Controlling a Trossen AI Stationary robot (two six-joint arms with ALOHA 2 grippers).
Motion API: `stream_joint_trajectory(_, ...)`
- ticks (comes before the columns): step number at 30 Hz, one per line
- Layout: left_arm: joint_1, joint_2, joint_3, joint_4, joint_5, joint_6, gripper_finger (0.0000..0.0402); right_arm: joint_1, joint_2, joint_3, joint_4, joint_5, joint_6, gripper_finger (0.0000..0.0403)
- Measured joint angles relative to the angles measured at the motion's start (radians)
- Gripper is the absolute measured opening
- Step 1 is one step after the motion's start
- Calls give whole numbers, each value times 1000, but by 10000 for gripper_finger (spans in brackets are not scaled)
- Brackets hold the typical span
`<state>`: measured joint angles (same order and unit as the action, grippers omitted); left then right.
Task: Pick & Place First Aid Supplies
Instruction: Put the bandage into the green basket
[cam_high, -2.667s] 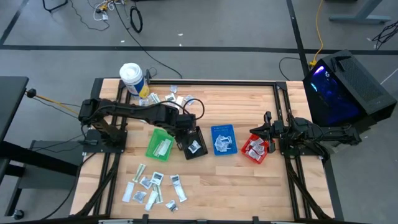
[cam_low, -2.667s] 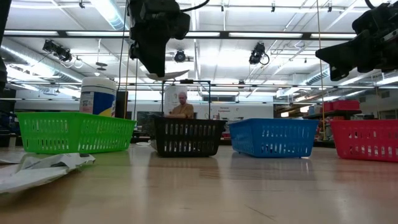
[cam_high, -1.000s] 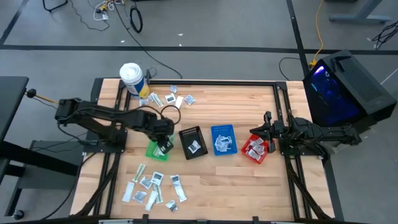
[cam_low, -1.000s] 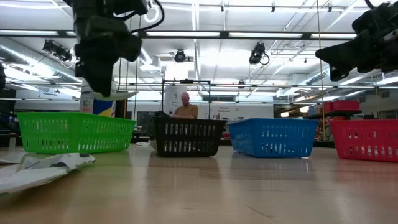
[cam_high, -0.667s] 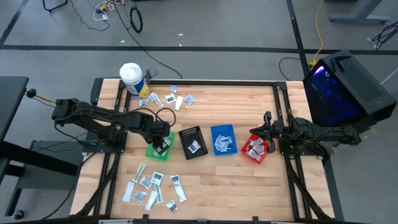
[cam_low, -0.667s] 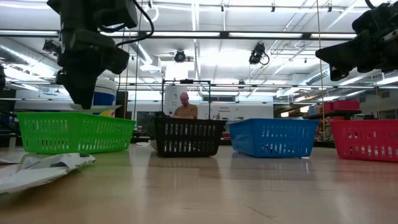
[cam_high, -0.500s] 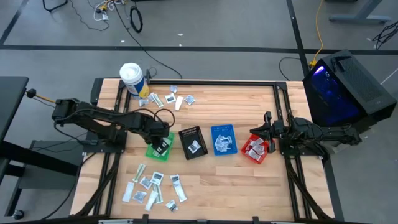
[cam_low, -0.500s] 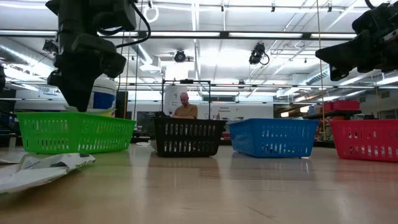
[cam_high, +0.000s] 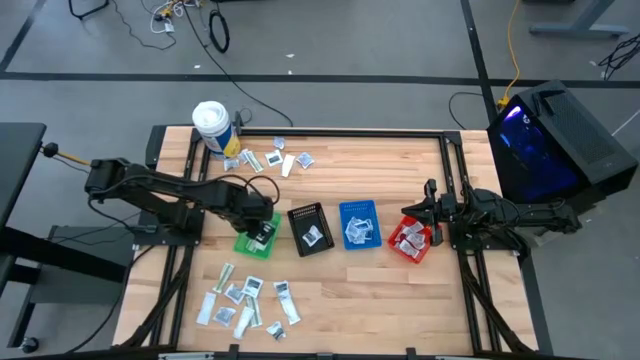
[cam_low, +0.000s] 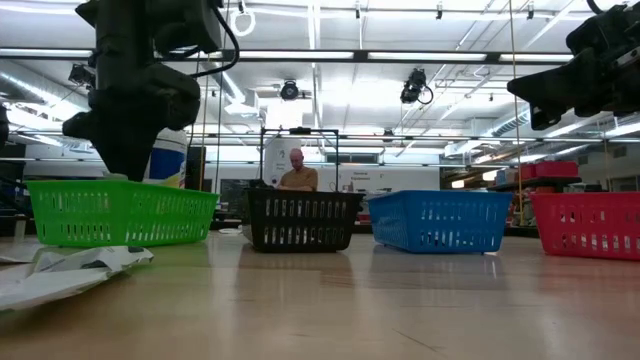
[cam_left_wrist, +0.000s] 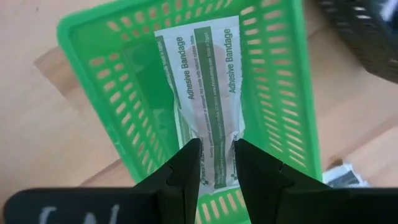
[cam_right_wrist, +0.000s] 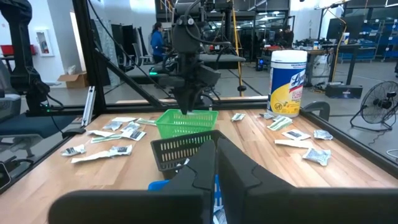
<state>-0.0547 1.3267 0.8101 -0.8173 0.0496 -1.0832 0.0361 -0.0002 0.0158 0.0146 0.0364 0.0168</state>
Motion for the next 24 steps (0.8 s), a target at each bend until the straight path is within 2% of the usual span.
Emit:
stream_joint_trajectory(3,-2,18,0,-2,1,-58,106,0,0,0,0,0,0,23)
stream_joint_trajectory(13,-29,90,0,5,1,-72,106,0,0,0,0,0,0,23)
stream_joint_trajectory(20,-28,95,0,5,-12,-84,107,0,0,0,0,0,0,23)
stream_joint_trajectory(24,-28,95,0,5,-18,-84,124,0,0,0,0,0,0,23)
